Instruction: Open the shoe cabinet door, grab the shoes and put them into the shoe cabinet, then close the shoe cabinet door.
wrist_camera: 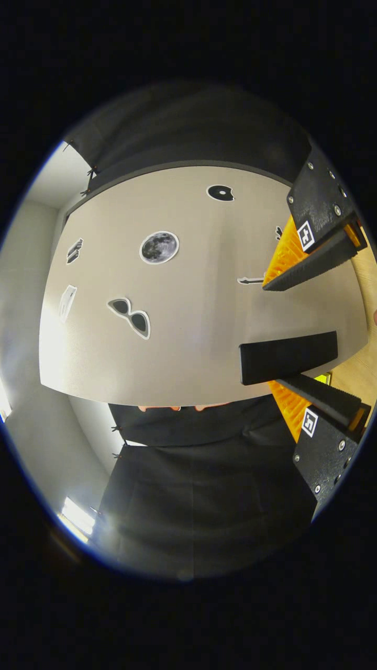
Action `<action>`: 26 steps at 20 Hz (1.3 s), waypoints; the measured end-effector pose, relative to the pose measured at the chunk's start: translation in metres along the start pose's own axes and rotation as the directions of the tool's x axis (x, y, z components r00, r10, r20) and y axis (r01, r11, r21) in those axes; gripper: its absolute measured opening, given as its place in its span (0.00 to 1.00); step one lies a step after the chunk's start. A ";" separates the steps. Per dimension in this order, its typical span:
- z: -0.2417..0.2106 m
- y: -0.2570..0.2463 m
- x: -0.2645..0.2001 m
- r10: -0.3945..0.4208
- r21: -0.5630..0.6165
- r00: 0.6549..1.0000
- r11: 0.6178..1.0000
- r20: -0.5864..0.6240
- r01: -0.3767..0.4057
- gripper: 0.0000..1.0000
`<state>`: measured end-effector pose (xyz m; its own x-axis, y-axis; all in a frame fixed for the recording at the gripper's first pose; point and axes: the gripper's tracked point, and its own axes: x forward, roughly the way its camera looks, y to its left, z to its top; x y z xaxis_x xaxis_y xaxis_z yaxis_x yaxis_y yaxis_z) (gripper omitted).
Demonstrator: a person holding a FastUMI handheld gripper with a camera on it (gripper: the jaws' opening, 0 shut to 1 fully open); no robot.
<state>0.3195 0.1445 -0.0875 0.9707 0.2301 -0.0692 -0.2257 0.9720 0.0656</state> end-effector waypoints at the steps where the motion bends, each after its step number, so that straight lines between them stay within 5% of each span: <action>1: -0.001 0.001 0.004 -0.008 0.003 1.000 1.000 0.002 0.008 0.93; 26: -0.003 0.014 0.066 -0.186 -0.043 0.982 0.981 0.030 0.187 0.93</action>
<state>0.3807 0.1732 -0.0946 0.9978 0.0440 -0.0500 -0.0436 0.9990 0.0083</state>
